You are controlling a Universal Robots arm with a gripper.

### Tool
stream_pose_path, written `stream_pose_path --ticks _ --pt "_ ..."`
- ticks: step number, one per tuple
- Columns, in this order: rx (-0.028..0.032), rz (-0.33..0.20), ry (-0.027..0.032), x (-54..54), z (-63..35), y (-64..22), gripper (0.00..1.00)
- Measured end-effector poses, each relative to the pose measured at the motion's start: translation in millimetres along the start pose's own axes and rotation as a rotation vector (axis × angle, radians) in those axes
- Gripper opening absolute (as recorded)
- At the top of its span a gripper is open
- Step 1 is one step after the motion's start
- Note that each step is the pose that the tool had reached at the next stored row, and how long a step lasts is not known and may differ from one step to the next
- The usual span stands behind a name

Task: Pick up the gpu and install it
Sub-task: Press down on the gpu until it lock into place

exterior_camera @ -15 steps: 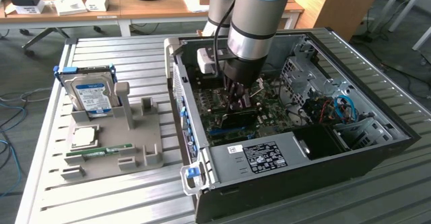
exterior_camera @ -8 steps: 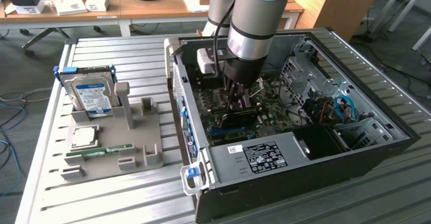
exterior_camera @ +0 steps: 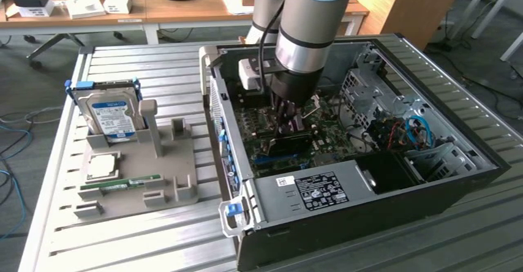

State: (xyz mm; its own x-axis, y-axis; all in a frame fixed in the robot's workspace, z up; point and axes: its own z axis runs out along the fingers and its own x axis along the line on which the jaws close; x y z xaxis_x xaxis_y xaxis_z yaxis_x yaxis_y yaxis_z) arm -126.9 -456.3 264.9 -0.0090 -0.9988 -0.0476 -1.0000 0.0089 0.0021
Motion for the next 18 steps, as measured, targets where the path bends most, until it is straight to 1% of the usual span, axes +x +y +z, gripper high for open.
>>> stream_pose_path --ticks 9,12,14,18 --pt "0.0001 0.0 -0.0002 0.0 0.7 0.2 0.11" --pt "0.0002 0.0 -0.0005 0.0 1.0 1.6 0.11" --pt "0.0006 0.0 -0.0018 0.0 1.5 2.3 0.11" --pt "0.0 0.0 -0.0003 0.1 1.3 2.4 0.11"
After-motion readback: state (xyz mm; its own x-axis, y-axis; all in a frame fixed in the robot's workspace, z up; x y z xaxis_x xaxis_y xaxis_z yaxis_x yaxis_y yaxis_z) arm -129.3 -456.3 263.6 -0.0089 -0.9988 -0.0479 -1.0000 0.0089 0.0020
